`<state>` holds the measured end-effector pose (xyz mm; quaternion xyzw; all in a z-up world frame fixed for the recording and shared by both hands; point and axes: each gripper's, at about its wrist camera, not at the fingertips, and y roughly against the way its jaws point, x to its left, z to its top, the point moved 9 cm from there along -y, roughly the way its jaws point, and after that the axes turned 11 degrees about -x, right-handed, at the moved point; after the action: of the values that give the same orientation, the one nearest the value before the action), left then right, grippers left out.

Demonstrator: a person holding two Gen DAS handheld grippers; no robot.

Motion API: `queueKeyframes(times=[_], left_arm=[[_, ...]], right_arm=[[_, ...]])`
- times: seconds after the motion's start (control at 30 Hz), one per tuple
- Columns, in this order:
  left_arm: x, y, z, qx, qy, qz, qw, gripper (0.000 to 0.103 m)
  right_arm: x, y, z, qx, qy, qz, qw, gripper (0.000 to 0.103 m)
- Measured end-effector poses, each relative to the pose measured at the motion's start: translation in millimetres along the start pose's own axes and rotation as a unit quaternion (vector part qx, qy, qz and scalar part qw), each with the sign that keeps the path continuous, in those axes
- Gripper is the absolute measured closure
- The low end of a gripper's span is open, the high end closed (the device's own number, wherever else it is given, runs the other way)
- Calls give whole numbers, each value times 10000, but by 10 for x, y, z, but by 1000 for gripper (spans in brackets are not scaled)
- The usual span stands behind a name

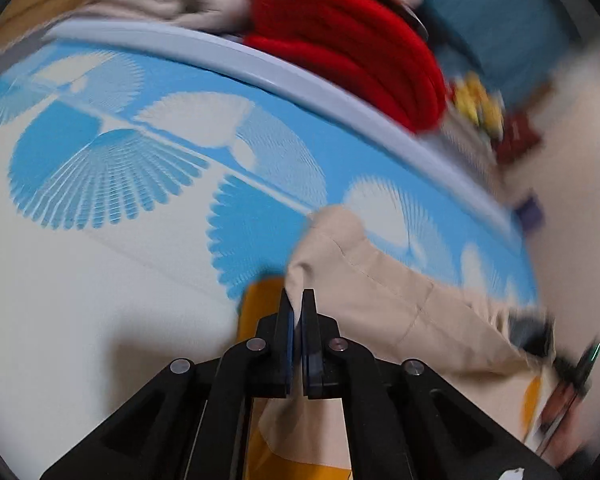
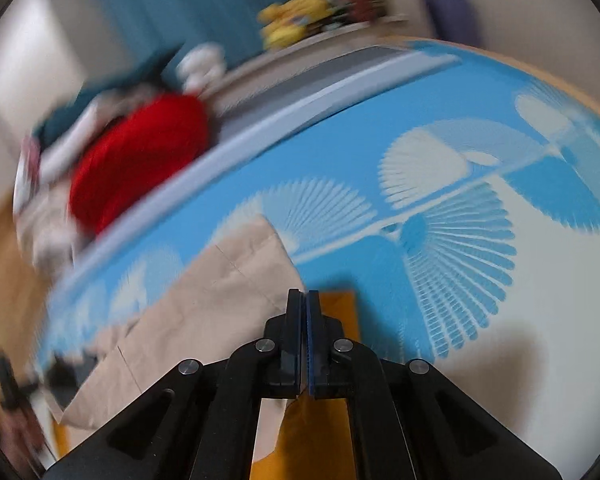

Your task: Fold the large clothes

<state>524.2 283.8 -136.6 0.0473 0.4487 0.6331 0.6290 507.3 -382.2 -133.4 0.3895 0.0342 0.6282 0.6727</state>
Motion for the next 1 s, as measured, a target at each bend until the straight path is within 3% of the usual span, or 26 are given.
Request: queueKeyframes(times=[0.07, 0.17, 0.3, 0.37, 0.47, 0.5, 0.6, 0.7, 0.77, 0.83, 0.9, 0.93, 1.0], left_arm=[[44, -103, -72, 181, -104, 231, 9995, 102], [46, -232, -191, 403, -632, 653, 9950, 102], [38, -158, -48, -34, -509, 656, 9965, 102], [26, -142, -11, -138, -580, 778, 9952, 95], [69, -203, -79, 114, -576, 1003, 9932, 80], [68, -186, -98, 172, -564, 989, 9933, 74], [-14, -64, -78, 98, -651, 902, 9937, 70], [-249, 99, -147, 266, -749, 320, 9963, 70], [-439, 205, -312, 581, -1001, -115, 9932, 70], [-599, 289, -574, 1060, -1324, -510, 9842, 66], [-656, 348, -905, 1618, -1749, -680, 9688, 65], [-617, 366, -1083, 1861, -2047, -586, 9592, 65], [-453, 388, -1380, 2265, -2528, -278, 9402, 65]], right_arm=[[-181, -76, -24, 61, -563, -174, 9982, 101], [-166, -250, -192, 414, -75, -575, 9975, 101], [-50, -299, -144, 251, 160, -615, 9977, 101], [-38, -269, -77, 78, 151, -588, 9981, 101], [-117, -316, -150, 197, 422, -1077, 9931, 97], [-170, -320, -202, 305, 633, -1350, 9884, 97], [-231, -188, -199, 275, 770, -1554, 9845, 95], [-151, 80, -149, 167, 557, -1325, 9895, 92], [-5, 177, -217, 271, 743, -1049, 9913, 91], [199, 269, -416, 546, 1164, -758, 9888, 91], [334, 339, -666, 890, 1548, -539, 9824, 91], [377, 377, -875, 1196, 1852, -514, 9740, 91], [267, 439, -1222, 1689, 2407, -877, 9517, 91]])
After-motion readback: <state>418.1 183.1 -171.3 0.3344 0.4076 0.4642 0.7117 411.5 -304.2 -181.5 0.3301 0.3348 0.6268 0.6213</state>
